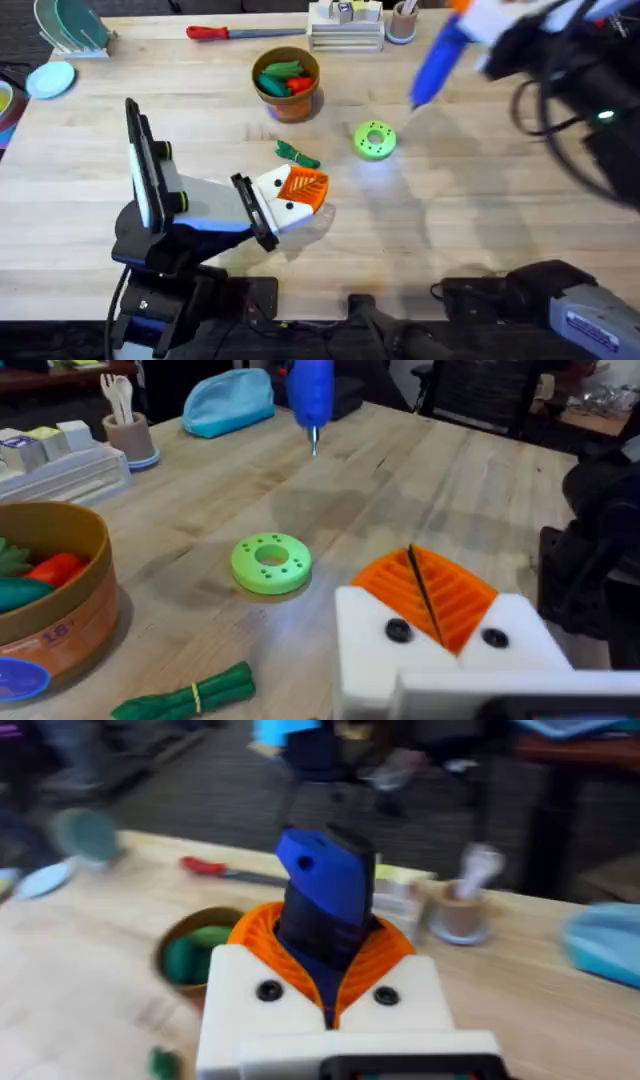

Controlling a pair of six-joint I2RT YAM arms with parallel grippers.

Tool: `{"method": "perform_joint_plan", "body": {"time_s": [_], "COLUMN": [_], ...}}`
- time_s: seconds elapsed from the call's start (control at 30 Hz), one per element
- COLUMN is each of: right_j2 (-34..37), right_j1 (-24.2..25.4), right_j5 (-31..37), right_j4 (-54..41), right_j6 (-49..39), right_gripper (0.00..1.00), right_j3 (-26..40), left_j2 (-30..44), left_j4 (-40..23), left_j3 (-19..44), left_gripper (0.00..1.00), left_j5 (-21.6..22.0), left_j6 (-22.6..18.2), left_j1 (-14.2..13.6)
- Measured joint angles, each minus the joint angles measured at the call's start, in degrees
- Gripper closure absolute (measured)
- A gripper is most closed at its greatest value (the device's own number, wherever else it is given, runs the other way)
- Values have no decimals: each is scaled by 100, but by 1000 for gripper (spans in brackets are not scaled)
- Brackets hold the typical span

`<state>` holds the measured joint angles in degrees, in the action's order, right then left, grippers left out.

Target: Pick up the gripper from the table and insert it into the empty holder that is missing its gripper. Then pick up a screw, insert it into the mounting hole, and use the screwdriver to tighten it. Finally, clean up the table by picking up the vegetable and placing it into the bucket.

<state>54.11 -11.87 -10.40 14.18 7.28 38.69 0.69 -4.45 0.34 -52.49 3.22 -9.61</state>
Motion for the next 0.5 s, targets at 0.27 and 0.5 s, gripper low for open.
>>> {"method": "perform_joint_plan", "body": {"time_s": [0.27, 0.5], "right_j2": [547, 553], "right_j1": [-1665, -2163], "right_j5": [-130, -456], "right_j4": [1307, 2243], "right_j6": [64, 97], "right_gripper": [980, 980], "right_j3": [-58, -58], "left_j2": [0, -2], "left_j4": [0, 0], "left_j3": [0, 0], "left_gripper": [986, 986], "left_j5": [2, 2], "left_j6": [0, 0], "left_j1": [0, 0]}}
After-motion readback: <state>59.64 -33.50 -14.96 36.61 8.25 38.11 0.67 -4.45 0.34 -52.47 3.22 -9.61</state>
